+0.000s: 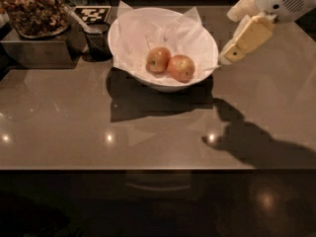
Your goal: Pick apple from white bowl
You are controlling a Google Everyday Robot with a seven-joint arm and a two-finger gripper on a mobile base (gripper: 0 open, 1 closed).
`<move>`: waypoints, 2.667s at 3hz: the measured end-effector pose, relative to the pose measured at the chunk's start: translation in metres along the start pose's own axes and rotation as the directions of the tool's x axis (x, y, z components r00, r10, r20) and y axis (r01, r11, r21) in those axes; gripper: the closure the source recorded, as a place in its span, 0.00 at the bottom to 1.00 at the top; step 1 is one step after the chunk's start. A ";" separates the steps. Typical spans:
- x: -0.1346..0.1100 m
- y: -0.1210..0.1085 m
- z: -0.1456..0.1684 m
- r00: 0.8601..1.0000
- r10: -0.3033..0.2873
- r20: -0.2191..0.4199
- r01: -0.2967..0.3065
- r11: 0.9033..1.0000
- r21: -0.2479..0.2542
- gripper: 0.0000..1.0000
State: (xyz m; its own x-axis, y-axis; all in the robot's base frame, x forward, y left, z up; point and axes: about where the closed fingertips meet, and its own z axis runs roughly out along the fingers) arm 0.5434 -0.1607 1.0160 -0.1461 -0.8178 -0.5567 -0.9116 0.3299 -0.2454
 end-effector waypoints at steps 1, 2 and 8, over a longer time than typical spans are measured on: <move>-0.023 -0.007 0.031 0.999 -0.042 0.013 0.043 0.997 -0.065 0.21; -0.030 -0.012 0.059 0.999 -0.052 0.015 0.053 0.990 -0.128 0.20; 0.002 -0.060 0.157 0.983 -0.095 -0.160 0.062 0.978 -0.199 0.16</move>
Offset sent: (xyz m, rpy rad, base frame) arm 0.0562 0.0637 -0.0446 0.0135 0.1350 0.1641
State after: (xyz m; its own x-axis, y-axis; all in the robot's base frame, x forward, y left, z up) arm 0.6587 -0.1080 0.9049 -0.1186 -0.9100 -0.3972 -0.9770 0.1783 -0.1169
